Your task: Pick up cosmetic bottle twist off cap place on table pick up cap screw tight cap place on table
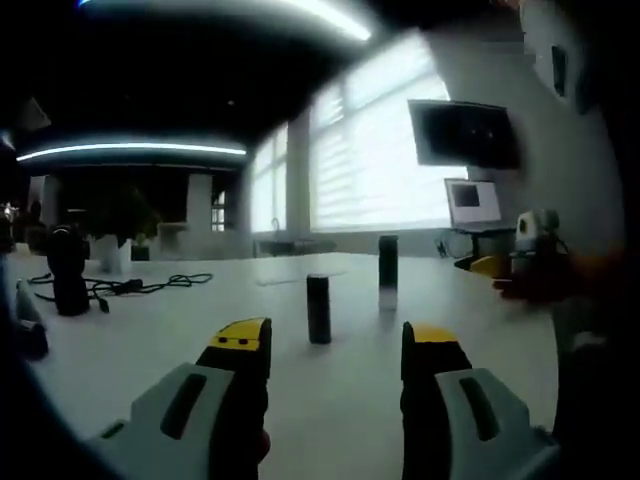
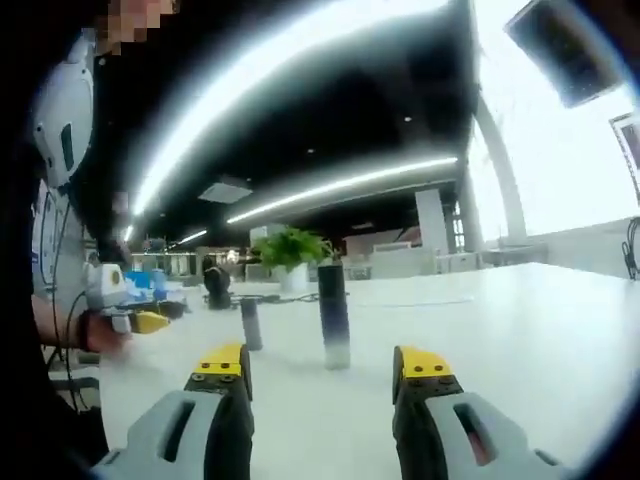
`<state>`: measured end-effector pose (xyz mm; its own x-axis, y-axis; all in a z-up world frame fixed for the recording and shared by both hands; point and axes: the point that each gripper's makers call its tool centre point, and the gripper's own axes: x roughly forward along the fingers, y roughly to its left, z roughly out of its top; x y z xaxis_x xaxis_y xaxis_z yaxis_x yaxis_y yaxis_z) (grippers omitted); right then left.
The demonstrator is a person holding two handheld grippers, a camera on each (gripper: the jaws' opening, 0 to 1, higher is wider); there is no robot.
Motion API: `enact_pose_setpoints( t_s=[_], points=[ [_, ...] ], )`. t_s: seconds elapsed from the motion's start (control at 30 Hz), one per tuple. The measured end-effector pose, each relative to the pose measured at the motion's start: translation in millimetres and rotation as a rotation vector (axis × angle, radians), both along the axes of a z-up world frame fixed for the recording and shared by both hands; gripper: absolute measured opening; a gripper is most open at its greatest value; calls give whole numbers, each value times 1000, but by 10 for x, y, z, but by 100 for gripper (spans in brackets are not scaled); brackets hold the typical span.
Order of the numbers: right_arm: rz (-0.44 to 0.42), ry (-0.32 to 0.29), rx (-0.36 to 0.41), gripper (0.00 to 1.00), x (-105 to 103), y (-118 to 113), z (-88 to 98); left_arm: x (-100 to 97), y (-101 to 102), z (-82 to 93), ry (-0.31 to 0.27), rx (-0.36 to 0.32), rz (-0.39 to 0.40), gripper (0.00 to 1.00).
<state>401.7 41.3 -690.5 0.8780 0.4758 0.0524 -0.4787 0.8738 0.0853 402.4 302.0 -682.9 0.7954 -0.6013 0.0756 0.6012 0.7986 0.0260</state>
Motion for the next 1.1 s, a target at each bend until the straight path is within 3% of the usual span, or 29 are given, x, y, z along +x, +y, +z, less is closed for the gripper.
enact_pose_setpoints(
  t_s=[1.1],
  points=[
    [5, -4, -3, 48, -6, 7, 6, 1, 11, -8, -3, 7, 7, 42]
  ],
)
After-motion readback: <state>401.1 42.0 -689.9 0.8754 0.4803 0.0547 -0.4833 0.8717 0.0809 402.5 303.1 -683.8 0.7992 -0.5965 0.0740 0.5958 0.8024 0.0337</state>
